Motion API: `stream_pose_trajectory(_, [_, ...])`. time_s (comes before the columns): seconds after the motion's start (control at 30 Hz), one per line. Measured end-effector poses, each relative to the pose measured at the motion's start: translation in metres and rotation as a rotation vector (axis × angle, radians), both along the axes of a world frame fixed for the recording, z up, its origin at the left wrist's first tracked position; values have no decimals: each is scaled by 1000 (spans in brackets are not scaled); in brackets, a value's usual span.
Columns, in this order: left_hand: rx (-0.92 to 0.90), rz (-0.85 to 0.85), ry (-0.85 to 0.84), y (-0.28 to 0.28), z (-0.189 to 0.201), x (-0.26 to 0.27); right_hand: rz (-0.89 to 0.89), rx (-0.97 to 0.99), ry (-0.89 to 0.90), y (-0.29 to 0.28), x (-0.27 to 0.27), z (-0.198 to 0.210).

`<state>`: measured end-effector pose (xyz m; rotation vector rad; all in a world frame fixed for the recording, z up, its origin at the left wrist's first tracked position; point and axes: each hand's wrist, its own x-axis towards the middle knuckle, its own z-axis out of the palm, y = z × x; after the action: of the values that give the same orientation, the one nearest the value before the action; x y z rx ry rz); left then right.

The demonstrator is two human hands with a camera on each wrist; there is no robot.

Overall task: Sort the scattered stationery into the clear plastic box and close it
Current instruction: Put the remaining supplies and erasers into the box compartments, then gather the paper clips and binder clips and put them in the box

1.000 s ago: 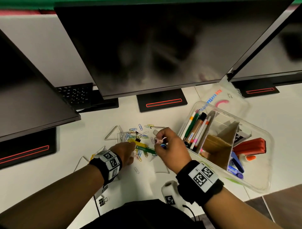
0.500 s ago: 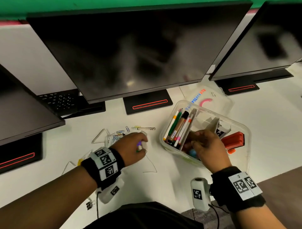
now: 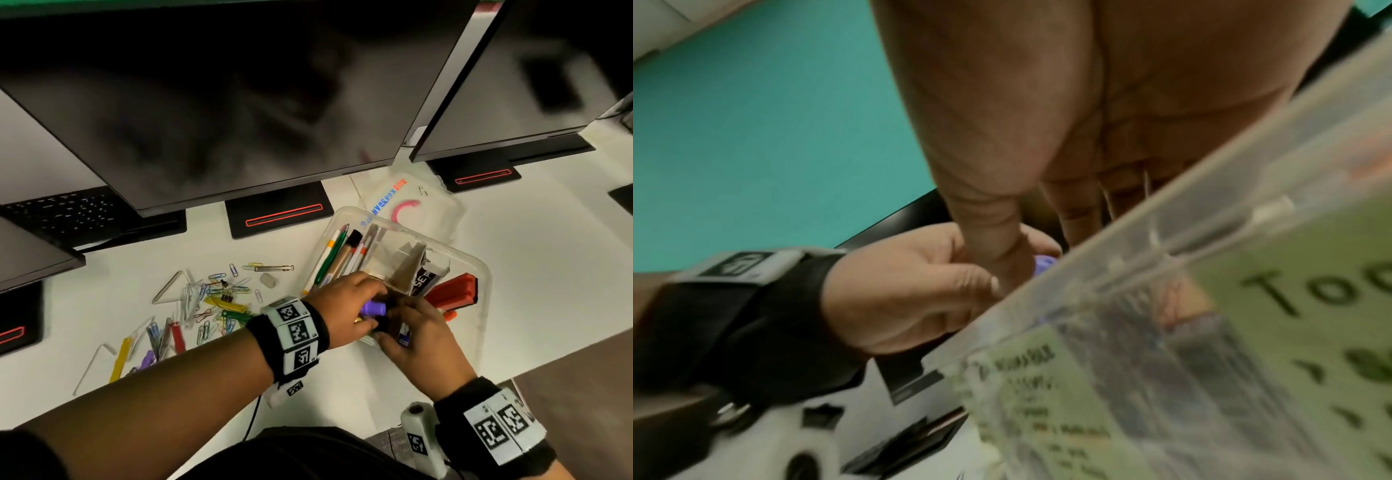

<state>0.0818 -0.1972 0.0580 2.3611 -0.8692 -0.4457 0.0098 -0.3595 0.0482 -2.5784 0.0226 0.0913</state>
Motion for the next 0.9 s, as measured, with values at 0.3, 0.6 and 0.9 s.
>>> stream_pose_trajectory(0.3, [12,481,-47,88,-27,59,61,52,-63,-2,-7,-12])
stream_pose_trajectory(0.6, [499,254,177,105,-88,75,84,-1,-119,0,0,-15])
stream_pose_trajectory(0.9, [396,321,8,114,-77,57,63,-54,-137,4,5,-17])
